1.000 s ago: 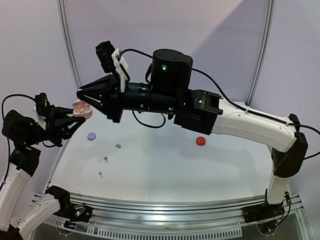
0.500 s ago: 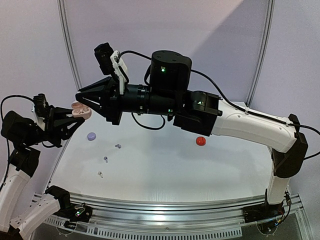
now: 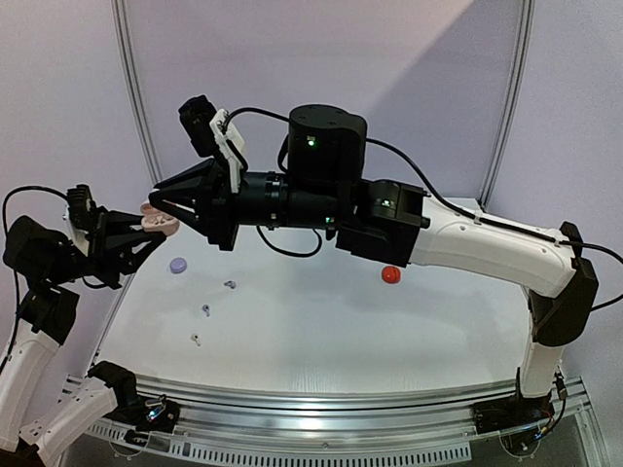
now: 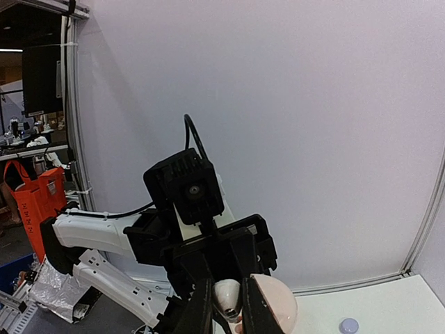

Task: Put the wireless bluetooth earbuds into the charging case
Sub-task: Insert the right earbud into the right side groove of the charging case.

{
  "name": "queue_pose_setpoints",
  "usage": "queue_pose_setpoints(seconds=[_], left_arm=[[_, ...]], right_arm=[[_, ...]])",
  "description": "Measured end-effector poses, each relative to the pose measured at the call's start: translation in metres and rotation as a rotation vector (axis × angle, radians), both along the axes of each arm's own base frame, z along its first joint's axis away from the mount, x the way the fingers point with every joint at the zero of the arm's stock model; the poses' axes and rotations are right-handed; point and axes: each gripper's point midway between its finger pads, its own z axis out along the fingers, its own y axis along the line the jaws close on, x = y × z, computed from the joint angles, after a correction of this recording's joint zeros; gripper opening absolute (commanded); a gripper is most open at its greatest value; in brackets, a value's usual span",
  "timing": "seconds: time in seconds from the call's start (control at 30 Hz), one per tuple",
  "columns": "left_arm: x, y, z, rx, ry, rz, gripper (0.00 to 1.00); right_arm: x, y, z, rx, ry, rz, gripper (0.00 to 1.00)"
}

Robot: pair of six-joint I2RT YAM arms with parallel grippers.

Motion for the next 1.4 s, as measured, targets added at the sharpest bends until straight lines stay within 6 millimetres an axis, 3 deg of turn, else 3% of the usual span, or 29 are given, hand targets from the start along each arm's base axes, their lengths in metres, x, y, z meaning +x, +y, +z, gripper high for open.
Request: queue_pose_setpoints(seconds=[0.7,1.4], left_arm=[[0.0,0.0,-0.004,0.008,0.0,-0.001,0.0],[0.002,-0.002,-0.009,0.013,0.015,-0.009,0.0]], right_arm=[[-0.004,0.004,-0.014,-0.03,-0.019,0.005,0.0],[-0.004,0.004,-0.014,-0.029,-0.021,0.004,0.0]])
